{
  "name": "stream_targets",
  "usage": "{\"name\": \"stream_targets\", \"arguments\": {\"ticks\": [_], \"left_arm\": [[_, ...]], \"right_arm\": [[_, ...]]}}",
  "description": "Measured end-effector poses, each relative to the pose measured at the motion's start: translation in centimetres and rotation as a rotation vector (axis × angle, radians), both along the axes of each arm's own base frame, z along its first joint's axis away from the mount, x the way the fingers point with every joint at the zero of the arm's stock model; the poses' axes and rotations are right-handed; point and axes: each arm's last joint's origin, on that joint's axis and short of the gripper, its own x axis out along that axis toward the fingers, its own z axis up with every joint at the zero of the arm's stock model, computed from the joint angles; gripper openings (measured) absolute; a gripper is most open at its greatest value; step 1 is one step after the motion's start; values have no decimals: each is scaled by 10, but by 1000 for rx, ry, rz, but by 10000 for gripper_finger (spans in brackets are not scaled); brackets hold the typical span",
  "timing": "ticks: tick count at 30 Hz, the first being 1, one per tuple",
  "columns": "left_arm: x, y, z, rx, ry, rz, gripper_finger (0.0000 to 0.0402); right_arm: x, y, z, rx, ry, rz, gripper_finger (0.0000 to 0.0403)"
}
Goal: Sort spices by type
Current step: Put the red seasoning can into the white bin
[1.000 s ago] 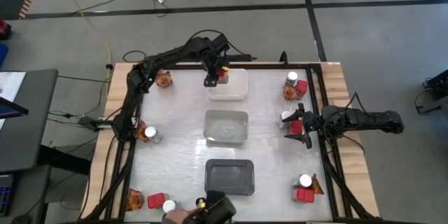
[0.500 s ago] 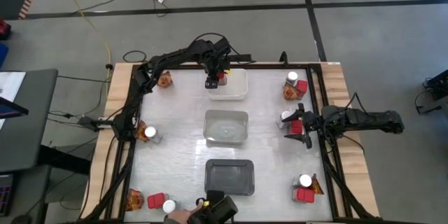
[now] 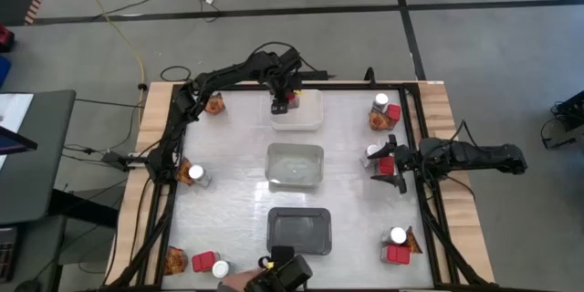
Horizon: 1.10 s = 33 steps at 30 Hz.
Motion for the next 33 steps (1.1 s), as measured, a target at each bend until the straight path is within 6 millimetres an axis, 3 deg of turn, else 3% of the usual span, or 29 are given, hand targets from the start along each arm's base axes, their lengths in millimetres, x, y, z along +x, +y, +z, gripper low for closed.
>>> {"name": "stream_targets", "arguments": {"ticks": [33], "left_arm": [[-2, -4, -5, 21, 71, 38, 207]], "right_arm": [[0, 0, 0, 0, 0, 0, 352]]}}
